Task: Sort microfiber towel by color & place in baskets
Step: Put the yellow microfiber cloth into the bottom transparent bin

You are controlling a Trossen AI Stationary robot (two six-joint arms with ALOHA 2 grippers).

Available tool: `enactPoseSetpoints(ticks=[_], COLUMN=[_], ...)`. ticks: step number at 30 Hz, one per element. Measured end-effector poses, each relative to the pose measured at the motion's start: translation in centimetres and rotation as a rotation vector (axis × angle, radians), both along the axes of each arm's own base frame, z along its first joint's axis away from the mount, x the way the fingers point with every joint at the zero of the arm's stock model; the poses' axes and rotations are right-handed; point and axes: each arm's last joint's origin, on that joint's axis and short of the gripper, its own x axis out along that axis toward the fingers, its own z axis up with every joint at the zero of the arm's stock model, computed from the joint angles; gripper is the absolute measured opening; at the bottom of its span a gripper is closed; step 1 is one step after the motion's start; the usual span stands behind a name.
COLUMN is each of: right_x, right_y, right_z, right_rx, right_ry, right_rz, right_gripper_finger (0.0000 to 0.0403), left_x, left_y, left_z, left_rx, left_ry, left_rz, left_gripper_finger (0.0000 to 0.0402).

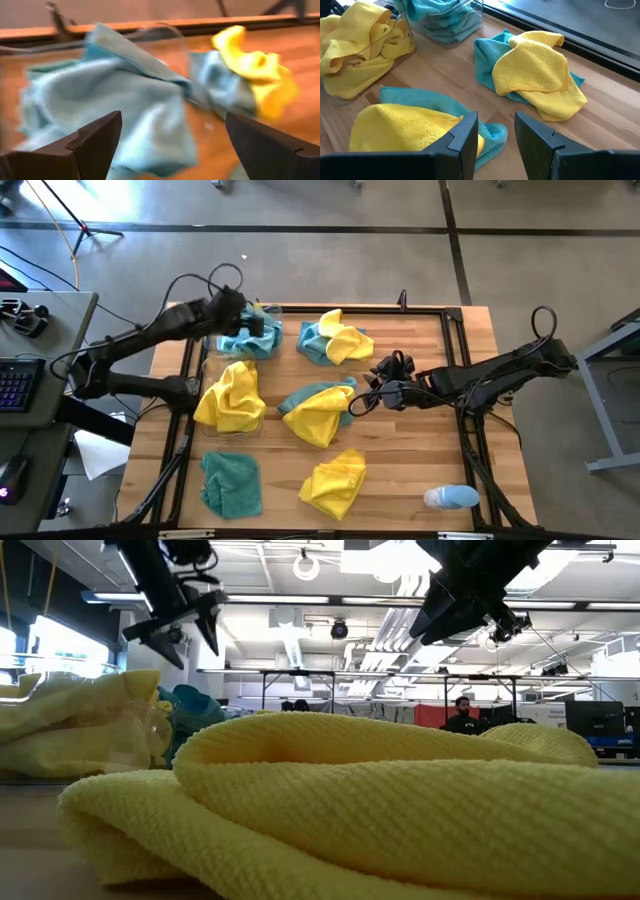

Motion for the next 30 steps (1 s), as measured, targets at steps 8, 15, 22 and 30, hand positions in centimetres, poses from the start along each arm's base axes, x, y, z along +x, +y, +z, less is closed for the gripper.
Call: enactPoseSetpoints(ticks=[8, 15, 22, 30], right_x=[0.0, 0.0, 0.1, -0.2], right_y=[0.0, 0.2, 0.3, 0.5], right_z=[0.0, -0.1, -0.2, -0.6], right_rx=[0.0, 0.013, 0.04, 0.083], right_ry=[0.003, 0.048, 0.072, 0.146], right_rz=[0.003, 0.086, 0.144, 0.239], right_gripper_finger=[0.0124, 0.0124, 0.0124, 0.0124], left_x=[5.1, 8.6, 12.1, 15.7], left_y=[-6.3, -12.4, -16.4, -19.3], left_z=[-0.4, 0.5, 1.7, 1.1], left_rx=[0.007, 0.015, 0.035, 0.015], left_ry=[-0.13, -0.183, -0.083, 0.099], left_rz=[-0.158, -0.272, -0.333, -0.493], left_gripper_finger=[0.0346, 0.0346, 0.0346, 0.0346])
